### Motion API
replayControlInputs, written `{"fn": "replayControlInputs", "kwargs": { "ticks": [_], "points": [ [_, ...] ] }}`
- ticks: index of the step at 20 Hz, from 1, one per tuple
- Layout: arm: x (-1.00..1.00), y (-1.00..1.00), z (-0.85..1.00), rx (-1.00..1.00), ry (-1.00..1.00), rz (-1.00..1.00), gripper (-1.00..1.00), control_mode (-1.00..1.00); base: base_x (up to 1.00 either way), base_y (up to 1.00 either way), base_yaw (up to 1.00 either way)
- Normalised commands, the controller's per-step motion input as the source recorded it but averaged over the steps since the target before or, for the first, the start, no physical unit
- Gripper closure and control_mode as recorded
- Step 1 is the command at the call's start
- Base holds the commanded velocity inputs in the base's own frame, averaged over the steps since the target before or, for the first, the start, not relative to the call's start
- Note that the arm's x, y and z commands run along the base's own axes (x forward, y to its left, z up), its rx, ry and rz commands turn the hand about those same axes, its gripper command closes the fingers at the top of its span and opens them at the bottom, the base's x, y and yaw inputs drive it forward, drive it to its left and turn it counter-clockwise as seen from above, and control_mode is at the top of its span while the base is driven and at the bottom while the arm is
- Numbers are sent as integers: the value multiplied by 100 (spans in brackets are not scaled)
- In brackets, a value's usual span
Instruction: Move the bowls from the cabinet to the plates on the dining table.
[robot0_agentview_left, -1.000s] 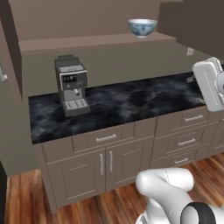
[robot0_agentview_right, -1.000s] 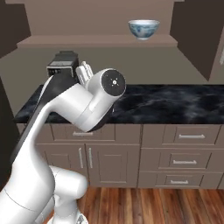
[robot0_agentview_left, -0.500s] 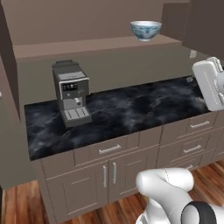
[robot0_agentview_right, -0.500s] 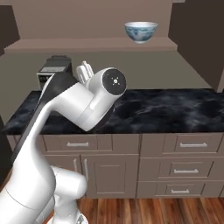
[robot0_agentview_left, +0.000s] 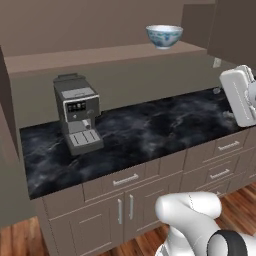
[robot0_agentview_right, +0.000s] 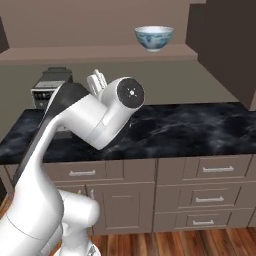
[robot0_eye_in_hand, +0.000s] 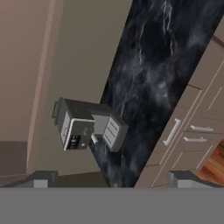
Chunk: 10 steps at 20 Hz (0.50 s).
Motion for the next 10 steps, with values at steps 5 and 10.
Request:
{"fn": "replayControlInputs", "kwargs": {
  "ticks": [5,10],
  "points": [
    [0,0,0,0,0,0,-100,100,36,6,-12],
    [0,0,0,0,0,0,-100,100,34,-12,-8]
  ]
}}
